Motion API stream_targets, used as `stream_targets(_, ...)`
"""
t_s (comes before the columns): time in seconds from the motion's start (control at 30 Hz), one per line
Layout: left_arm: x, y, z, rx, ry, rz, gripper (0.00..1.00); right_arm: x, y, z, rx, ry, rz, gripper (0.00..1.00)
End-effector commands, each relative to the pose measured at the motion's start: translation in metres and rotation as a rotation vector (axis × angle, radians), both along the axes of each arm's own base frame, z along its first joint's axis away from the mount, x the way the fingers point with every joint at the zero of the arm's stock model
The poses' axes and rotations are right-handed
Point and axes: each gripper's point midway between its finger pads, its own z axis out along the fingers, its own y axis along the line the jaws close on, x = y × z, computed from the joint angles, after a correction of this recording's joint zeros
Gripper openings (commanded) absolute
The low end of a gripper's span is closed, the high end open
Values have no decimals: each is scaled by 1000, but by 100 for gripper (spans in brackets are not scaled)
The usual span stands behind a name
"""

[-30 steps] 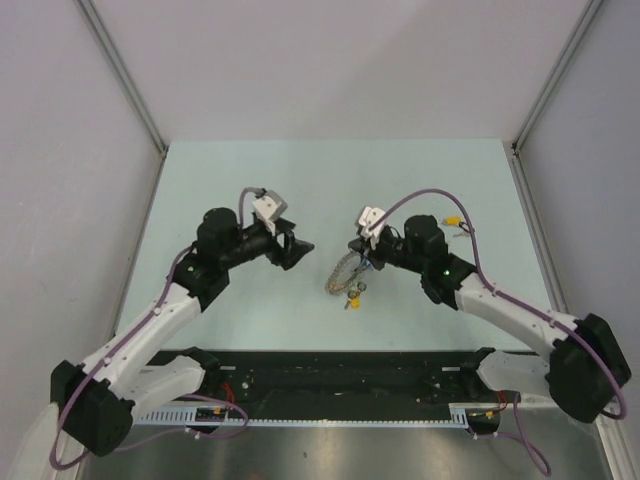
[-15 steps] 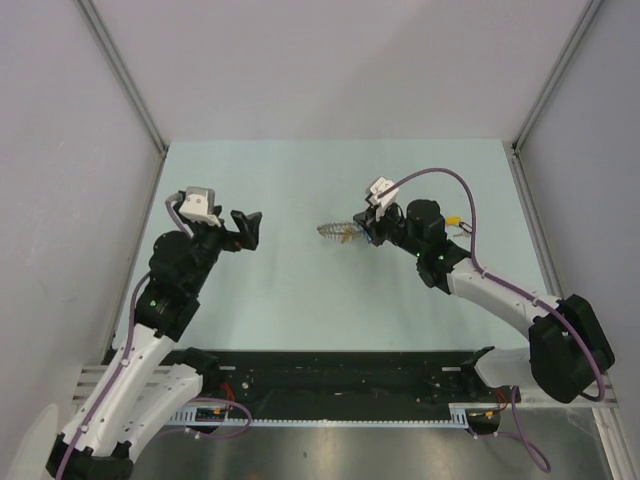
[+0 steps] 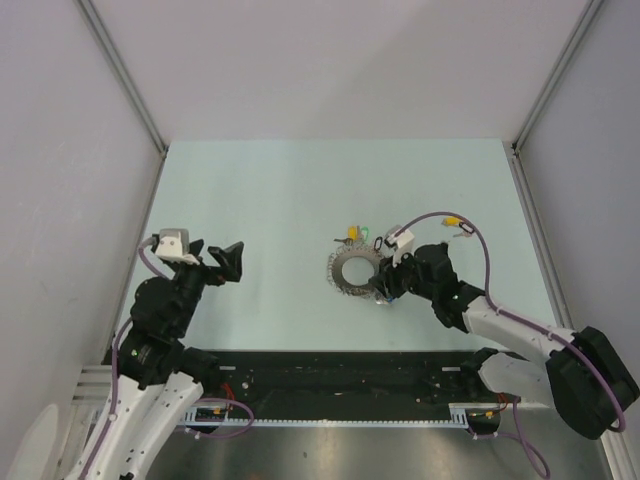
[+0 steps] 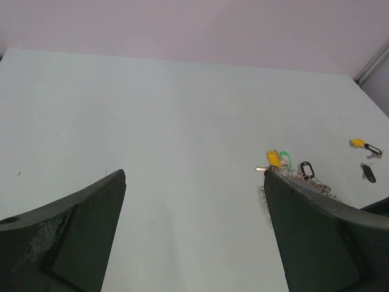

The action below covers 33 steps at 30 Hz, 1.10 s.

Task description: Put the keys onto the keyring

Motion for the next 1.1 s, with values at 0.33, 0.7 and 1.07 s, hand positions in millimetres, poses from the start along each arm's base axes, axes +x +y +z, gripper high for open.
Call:
stream_targets(0.33, -30, 33, -1, -62, -14, 127, 100, 7, -85, 135, 188, -287, -438, 100)
stream_targets(0.7, -43, 44, 9, -66, -86, 149, 100, -53, -189, 225, 236, -543, -723, 100)
stream_targets(1.07, -41, 55, 7, -67, -85, 218, 100, -72, -224, 230, 100, -611, -786, 100)
